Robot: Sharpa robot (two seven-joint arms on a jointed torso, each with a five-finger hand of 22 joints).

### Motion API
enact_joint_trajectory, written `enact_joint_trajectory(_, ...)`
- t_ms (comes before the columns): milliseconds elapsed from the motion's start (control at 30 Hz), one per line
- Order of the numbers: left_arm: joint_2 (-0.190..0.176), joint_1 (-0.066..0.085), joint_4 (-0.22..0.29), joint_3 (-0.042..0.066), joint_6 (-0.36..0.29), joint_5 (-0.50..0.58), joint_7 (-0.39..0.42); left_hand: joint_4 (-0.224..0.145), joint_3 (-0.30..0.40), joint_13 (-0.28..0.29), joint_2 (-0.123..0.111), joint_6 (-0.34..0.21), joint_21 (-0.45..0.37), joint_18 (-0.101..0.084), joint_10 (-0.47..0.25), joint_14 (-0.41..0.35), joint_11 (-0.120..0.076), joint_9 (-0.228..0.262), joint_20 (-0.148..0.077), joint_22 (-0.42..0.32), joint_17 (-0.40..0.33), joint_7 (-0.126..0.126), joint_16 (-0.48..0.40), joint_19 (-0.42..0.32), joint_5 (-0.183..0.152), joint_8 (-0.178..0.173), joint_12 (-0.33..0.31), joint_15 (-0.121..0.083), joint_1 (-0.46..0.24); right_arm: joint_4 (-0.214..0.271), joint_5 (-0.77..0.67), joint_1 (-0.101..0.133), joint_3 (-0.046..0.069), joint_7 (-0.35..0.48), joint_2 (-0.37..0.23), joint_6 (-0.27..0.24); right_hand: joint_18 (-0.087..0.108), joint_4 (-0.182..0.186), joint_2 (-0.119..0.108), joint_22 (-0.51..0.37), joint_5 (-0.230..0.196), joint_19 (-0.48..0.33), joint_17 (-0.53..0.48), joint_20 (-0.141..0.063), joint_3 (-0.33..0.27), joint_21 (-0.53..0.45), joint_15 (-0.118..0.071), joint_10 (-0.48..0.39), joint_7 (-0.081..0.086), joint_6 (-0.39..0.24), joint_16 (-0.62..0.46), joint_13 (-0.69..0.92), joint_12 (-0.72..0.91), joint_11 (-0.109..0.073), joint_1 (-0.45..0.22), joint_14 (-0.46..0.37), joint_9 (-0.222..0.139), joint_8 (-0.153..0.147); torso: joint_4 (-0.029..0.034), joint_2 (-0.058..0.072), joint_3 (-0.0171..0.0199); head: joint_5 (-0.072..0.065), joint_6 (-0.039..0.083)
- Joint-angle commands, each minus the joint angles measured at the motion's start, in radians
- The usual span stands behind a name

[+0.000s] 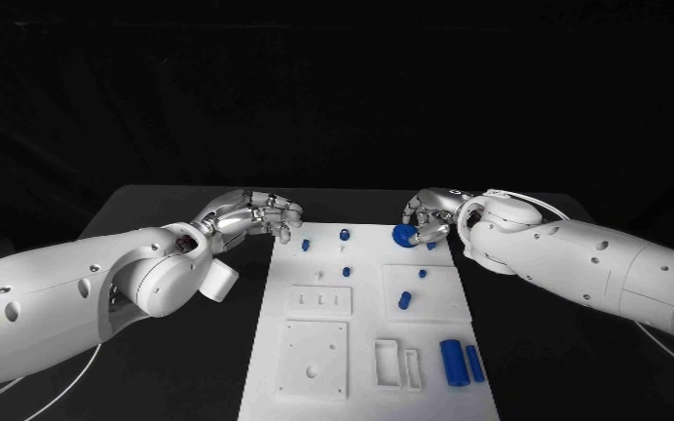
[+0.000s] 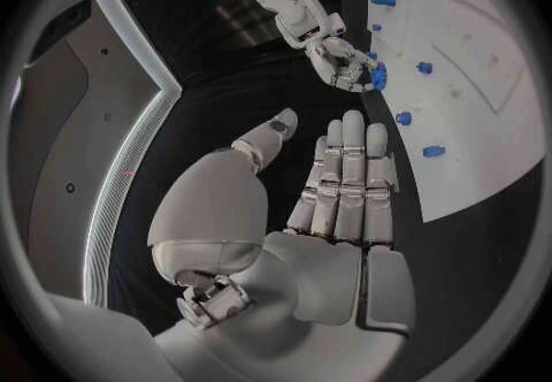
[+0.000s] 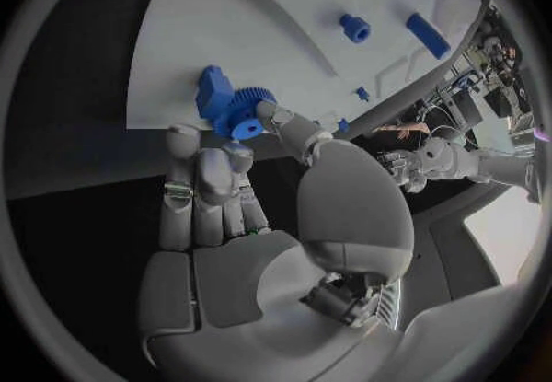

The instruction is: Assemble the parts on the task board

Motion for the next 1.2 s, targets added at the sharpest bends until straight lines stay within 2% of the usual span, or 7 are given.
enact_joint_trajectory(33,0.002,0.002,0.001,0.001,0.016,-0.004,0.012,0.0,0.005,0.001,-0.001,-0.008,-0.004,0.011,0.0,0.002,0.004,0.002,0.002,0.002,0.001,0.002,-0.006,-0.003,-0.003,-0.004,-0.007,0.008,-0.001,-0.007,-0.022,-0.01,-0.002,0.003,0.007,-0.001,0.027,-0.007,0.0,0.021,-0.001,-0.004,0.002,-0.006,0.002,0.005,0.003,0.001,0.002,0.009,-0.004,-0.001,0.007,0.003,0.01,0.001,0.0,0.003,0.0004,0.0,-0.0001,0.001,0.0)
enact_joint_trajectory(67,0.002,0.002,0.0,0.001,0.015,-0.004,0.012,0.0,0.005,0.001,-0.001,-0.008,-0.004,0.011,0.0,0.002,0.004,0.002,0.002,0.002,0.001,0.002,-0.006,-0.003,-0.003,-0.004,-0.007,0.008,-0.001,-0.008,-0.022,-0.013,-0.002,0.002,0.008,-0.004,0.027,-0.007,0.001,0.021,-0.003,-0.004,0.003,-0.005,0.003,0.005,0.002,0.001,0.001,0.012,-0.004,-0.001,0.007,0.003,0.009,0.002,0.0,0.005,0.0003,0.0,0.0003,0.002,-0.001)
enact_joint_trajectory(167,-0.001,0.002,0.002,0.001,0.015,-0.004,0.011,0.0,0.005,0.001,-0.001,-0.008,-0.004,0.01,0.0,0.002,0.004,0.002,0.003,0.002,0.001,0.002,-0.006,-0.003,-0.003,-0.004,-0.007,0.008,-0.001,-0.012,-0.022,-0.02,-0.002,0.001,0.013,-0.007,0.027,0.003,0.01,0.02,-0.076,-0.004,0.012,-0.004,0.019,0.007,-0.003,0.003,-0.005,0.031,-0.003,-0.004,0.009,-0.003,0.011,0.006,0.003,0.015,0.0012,0.001,0.0012,0.004,-0.003)
enact_joint_trajectory(467,-0.005,0.002,0.005,0.001,0.014,-0.004,0.011,0.0,0.005,0.002,-0.001,-0.008,-0.004,0.011,0.0,0.002,0.004,0.002,0.003,0.002,0.002,0.002,-0.007,-0.003,-0.003,-0.004,-0.008,0.008,-0.001,-0.023,-0.064,-0.029,-0.002,-0.007,0.013,-0.014,0.027,0.023,0.023,0.02,-0.136,-0.004,0.025,-0.003,0.068,0.01,-0.023,0.009,-0.028,0.096,-0.007,-0.01,0.009,-0.025,0.015,0.013,0.018,0.048,0.0016,0.003,0.001,0.008,-0.008)
enact_joint_trajectory(700,-0.005,0.002,0.004,0.001,0.014,-0.004,0.01,0.0,0.005,0.002,-0.001,-0.008,-0.005,0.011,0.0,0.002,0.004,0.002,0.003,0.002,0.002,0.002,-0.007,-0.003,-0.003,-0.004,-0.008,0.008,-0.001,-0.02,-0.064,-0.031,-0.002,0.002,0.013,-0.008,0.027,0.029,0.028,0.021,-0.14,-0.004,0.029,-0.001,0.084,0.013,-0.035,0.013,-0.042,0.141,-0.011,-0.013,0.007,-0.038,0.013,0.016,0.035,0.073,-0.0007,0.001,0.0006,0.009,-0.012)
enact_joint_trajectory(1033,-0.005,0.002,0.004,0.001,0.013,-0.004,0.01,0.0,0.005,0.002,-0.001,-0.008,-0.005,0.011,0.0,0.002,0.004,0.002,0.003,0.002,0.002,0.001,-0.007,-0.003,-0.003,-0.004,-0.009,0.008,0.0,-0.012,-0.061,-0.031,-0.002,0.0,0.012,0.001,0.027,0.047,0.071,0.021,-0.117,-0.007,0.034,0.001,0.122,0.016,-0.045,0.016,-0.053,0.167,-0.017,-0.016,0.004,-0.048,0.003,0.018,0.051,0.085,0.0012,0.001,0.0002,0.007,-0.014)
enact_joint_trajectory(1200,-0.007,0.002,0.006,0.001,0.013,-0.004,0.01,0.0,0.005,0.002,-0.001,-0.008,-0.005,0.011,0.001,0.002,0.004,0.003,0.003,0.002,0.002,0.001,-0.007,-0.003,-0.003,-0.004,-0.009,0.008,0.0,-0.01,-0.065,-0.031,-0.002,-0.005,0.01,-0.007,0.027,0.051,0.064,0.021,-0.115,-0.007,0.035,0.002,0.124,0.017,-0.045,0.017,-0.054,0.169,-0.019,-0.017,0.003,-0.049,-0.008,0.018,0.054,0.085,0.0007,0.001,-0.0001,0.006,-0.014)
